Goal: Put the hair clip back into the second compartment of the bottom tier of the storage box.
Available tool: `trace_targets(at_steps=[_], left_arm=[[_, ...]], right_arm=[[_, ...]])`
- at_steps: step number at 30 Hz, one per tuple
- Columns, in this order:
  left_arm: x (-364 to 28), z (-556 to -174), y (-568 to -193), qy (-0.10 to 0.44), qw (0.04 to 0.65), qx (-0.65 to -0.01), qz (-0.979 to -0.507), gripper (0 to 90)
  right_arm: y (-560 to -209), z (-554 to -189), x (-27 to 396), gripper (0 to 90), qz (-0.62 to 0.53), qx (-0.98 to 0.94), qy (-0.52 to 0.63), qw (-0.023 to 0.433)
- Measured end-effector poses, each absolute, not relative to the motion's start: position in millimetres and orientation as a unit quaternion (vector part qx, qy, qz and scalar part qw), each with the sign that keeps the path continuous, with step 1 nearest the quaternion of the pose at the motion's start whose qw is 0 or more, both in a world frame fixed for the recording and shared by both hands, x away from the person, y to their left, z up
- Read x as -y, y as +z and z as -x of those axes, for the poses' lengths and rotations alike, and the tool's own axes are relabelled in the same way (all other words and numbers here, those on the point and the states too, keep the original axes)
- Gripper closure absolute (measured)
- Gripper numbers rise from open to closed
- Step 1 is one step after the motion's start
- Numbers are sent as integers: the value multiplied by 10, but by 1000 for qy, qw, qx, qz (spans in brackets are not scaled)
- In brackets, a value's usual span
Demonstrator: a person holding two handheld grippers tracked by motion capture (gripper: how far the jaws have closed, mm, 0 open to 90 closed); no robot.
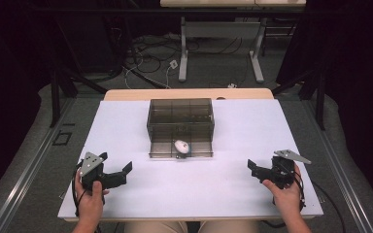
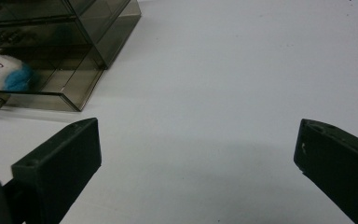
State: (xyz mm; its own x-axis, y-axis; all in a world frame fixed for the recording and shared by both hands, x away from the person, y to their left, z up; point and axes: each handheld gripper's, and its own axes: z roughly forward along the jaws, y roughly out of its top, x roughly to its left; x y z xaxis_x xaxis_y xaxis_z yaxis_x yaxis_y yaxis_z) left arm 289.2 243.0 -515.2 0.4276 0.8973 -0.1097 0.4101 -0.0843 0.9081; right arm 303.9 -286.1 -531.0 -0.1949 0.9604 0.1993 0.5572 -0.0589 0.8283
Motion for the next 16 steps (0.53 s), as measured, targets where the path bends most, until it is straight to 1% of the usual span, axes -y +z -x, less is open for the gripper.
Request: trace_targets(at_steps=[5,11,14,16], left_arm=[[-2433,-2895,-5151,251,484,-472,-692,4],[-2439,-2900,-5150,251,484,-473,-692,4],[-2435,-2906,-5152,249,486,-476,-689,4],[-2439,-2915,-5150,249,484,-475,-691,4]], right_arm=[[-5335,-3017,2853,5,-595,-639,428,232],[-5363,-3000,2853,5,-595,-634,432,240],[-5349,-2985,2862,5,-601,-632,431,233],[-5354,-2989,2884,5,-598,-635,428,237]])
